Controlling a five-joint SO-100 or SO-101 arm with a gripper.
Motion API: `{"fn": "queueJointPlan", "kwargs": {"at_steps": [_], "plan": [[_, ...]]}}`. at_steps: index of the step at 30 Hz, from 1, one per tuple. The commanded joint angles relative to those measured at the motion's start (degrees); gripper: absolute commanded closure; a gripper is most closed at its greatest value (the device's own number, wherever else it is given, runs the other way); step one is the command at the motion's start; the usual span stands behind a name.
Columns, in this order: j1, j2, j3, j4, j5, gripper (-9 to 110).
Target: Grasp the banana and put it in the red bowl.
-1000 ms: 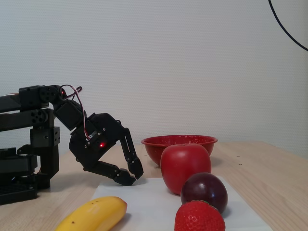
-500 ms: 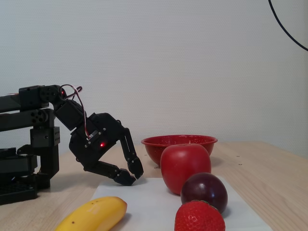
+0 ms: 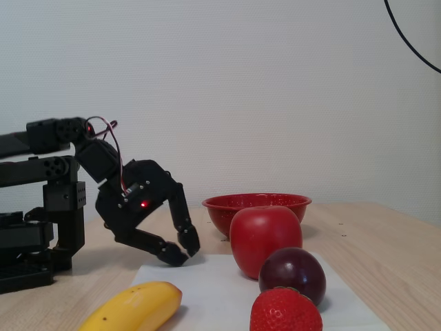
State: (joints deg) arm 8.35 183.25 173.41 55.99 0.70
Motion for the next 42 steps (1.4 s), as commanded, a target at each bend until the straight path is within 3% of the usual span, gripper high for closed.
{"fn": "queueJointPlan", "kwargs": {"at_steps": [1,22,42], "plan": [[-1.32,-2.46,-6.86,1.49,0.79,101],[-12.48,-24.79,-40.69,22.32,5.62,101],[-41.92,-51.94,-75.59,35.33,22.68,101]]}}
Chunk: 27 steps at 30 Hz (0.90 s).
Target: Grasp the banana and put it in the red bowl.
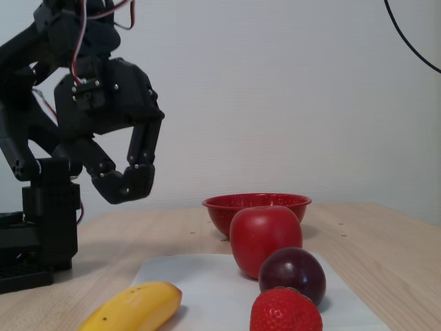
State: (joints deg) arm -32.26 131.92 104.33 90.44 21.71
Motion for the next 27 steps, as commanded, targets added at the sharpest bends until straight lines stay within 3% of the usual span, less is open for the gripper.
{"fn": "queueJointPlan", "kwargs": {"at_steps": [1,14,27], "plan": [[-2.46,-2.11,-8.17,1.23,2.46,101],[-15.56,-24.61,-33.40,11.43,12.57,96],[-22.76,-43.86,-52.29,14.15,21.27,90]]}}
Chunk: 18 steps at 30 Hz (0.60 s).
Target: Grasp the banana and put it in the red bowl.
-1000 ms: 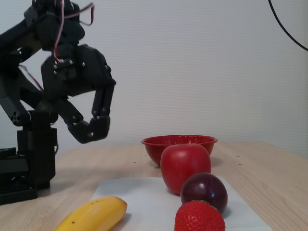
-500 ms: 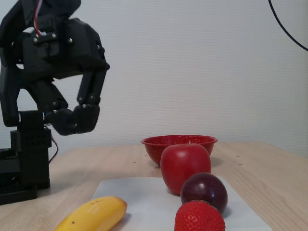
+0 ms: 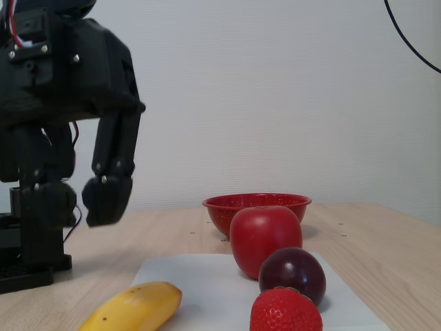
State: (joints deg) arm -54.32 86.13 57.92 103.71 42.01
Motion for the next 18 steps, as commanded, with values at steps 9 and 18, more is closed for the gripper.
{"fn": "queueJointPlan", "kwargs": {"at_steps": [9,18], "plan": [[-1.32,-4.13,-7.82,1.41,2.11,81],[-0.44,-8.09,-5.71,0.79,1.23,60]]}}
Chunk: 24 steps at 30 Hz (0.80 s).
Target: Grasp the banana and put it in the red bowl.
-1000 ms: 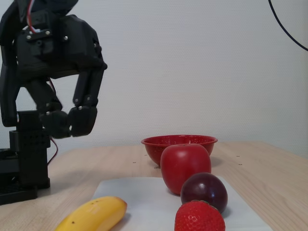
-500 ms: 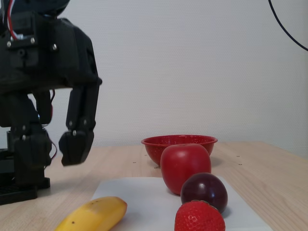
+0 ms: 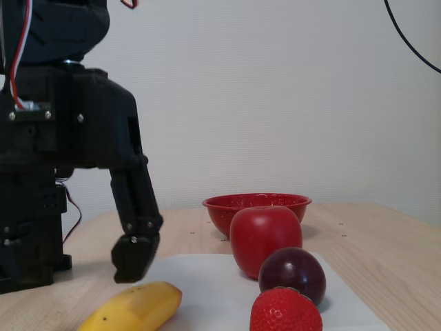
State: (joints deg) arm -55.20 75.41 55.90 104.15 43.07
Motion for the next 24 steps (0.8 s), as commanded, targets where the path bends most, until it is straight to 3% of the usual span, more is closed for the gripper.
{"fn": "queueJointPlan", "kwargs": {"at_steps": [1,7,24], "plan": [[0.62,2.46,-3.16,-0.09,0.18,60],[1.67,1.23,0.00,-4.13,-0.62,54],[2.81,-4.04,3.08,-14.06,-0.44,53]]}}
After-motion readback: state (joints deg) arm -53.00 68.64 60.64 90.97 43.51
